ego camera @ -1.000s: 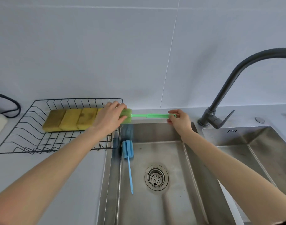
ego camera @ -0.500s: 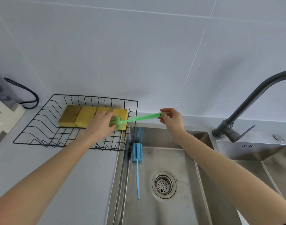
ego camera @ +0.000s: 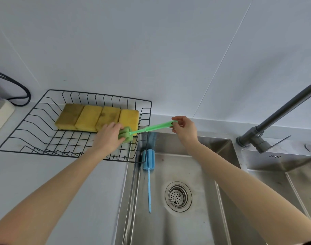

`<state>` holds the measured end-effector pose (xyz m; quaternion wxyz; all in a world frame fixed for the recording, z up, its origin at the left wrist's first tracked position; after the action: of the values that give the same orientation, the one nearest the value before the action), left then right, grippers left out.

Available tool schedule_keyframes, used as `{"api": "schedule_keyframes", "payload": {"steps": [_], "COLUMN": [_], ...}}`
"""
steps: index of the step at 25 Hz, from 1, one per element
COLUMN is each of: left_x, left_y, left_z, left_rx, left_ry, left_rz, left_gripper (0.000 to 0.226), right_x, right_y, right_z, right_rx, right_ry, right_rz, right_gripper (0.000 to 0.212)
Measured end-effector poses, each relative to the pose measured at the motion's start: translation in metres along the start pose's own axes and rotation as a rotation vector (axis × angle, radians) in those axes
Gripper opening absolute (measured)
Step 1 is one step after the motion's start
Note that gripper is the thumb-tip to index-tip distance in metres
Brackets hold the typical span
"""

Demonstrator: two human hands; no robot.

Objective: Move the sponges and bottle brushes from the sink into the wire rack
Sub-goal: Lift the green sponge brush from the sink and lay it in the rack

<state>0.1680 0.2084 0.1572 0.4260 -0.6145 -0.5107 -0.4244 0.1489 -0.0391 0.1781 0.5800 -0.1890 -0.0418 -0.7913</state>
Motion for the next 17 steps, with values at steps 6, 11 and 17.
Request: {"api": "schedule_keyframes", "payload": {"steps": [6, 11, 17], "left_x": [-0.002, 0.004, 0.031], "left_y": [0.001, -0.005, -0.017], "left_z": [0.000, -0.009, -0.037], "left_rx": [-0.003, -0.051, -0.114], "left_ry": [0.015, 0.058, 0.021], "left_rz": [0.002, 0.009, -0.036], "left_gripper": [0.043, 0.052, 0.051], "right_x": [0.000, 0.002, 0.016], "right_y": [-0.002, -0.009, -0.022], "right_z": [0.001, 0.002, 0.007], "right_rx": [-0.012, -0.021, -0.004], "right_ry": [-0.012, -0.138, -0.247], "right_rz": [0.011, 0.077, 0.109], "right_gripper": [0.029, 0.046, 0.051]}}
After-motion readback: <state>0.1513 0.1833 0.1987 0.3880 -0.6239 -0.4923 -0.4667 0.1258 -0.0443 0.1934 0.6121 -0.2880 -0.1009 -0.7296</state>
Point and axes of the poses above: each hand's wrist, its own y-axis towards the middle knuckle, its own x-axis out of the back of the hand, z = x × y, the point moved 9 cm from there along y, towards the middle knuckle, and after that the axes turned 2 degrees about x, right-handed, at the moved point
